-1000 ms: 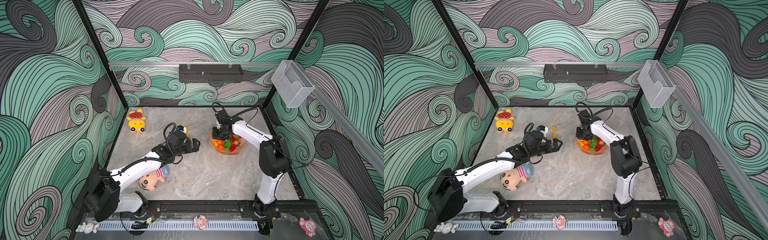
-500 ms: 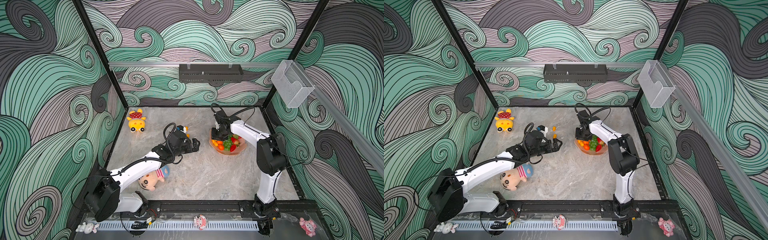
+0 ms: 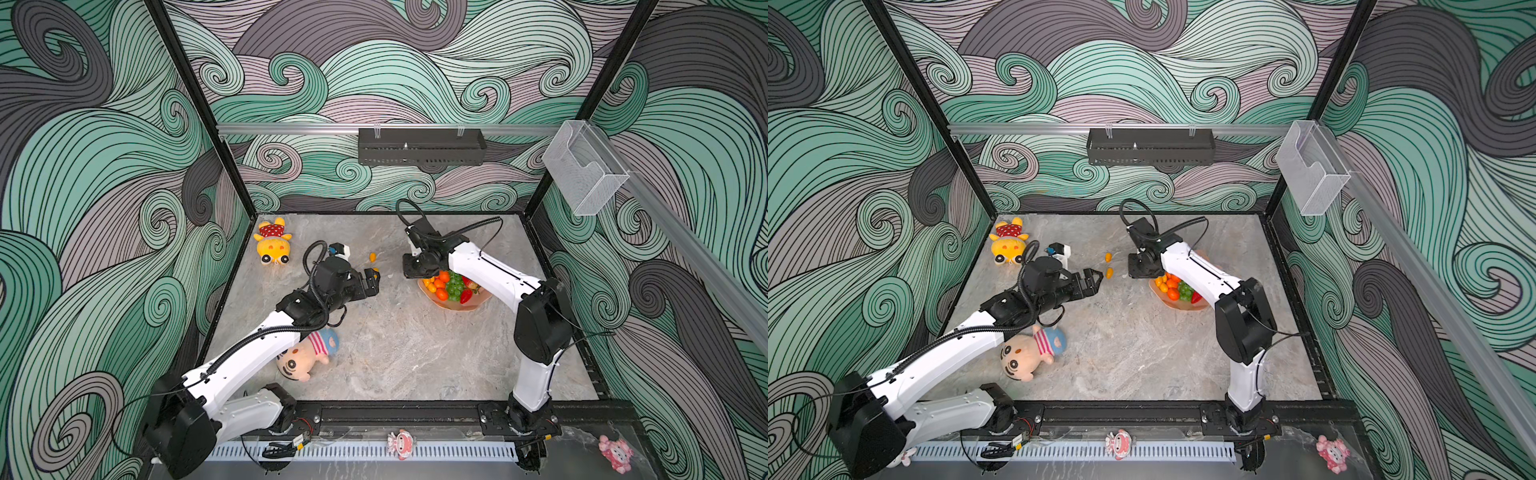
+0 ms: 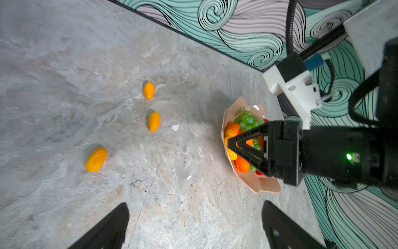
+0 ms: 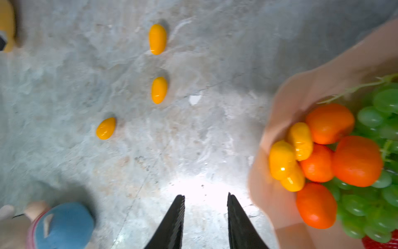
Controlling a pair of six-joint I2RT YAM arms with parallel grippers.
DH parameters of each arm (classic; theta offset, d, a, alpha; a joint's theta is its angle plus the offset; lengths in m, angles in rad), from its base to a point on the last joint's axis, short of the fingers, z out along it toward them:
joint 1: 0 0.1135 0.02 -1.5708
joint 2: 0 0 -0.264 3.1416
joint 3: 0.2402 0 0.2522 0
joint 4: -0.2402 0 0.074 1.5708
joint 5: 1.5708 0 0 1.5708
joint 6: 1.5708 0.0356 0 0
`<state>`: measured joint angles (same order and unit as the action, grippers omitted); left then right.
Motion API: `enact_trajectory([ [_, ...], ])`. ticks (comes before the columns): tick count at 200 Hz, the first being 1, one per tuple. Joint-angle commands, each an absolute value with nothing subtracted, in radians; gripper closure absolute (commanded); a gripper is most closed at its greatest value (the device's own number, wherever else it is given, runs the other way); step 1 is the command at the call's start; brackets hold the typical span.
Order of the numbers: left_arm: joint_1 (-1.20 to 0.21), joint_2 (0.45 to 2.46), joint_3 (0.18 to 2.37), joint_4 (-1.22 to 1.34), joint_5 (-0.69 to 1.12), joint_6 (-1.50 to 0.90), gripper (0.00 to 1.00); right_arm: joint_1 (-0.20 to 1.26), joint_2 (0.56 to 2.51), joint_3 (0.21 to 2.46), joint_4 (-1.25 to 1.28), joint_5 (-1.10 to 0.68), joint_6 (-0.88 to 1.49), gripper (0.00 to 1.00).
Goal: Arrange fruit in a fruit bowl
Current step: Place the fruit in the fruit bowl, then pick up the fruit from the center of the table.
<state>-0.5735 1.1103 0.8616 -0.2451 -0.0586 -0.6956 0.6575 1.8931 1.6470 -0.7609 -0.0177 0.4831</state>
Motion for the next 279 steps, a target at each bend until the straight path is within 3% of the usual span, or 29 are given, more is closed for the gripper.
enact_trajectory([
  [1,-0.496,1.069,0.848,-0.323,-0.012,-0.660,0.01,0.709,1.965,1.744,-0.795,0.012,0.516,0.65],
  [125,-0.127,0.972,0.793,-0.426,0.188,-0.651,0.01,0.887,2.485,2.441,-1.039,-0.004,0.587,0.60],
  [181,0.005,0.942,0.773,-0.449,0.276,-0.639,0.01,0.890,2.602,2.559,-1.070,-0.011,0.651,0.54],
  [216,0.028,0.942,0.770,-0.451,0.295,-0.634,0.01,0.890,2.646,2.608,-1.076,-0.016,0.669,0.48],
  [279,0.039,0.940,0.766,-0.449,0.305,-0.633,0.01,0.890,2.693,2.641,-1.075,-0.048,0.686,0.48],
])
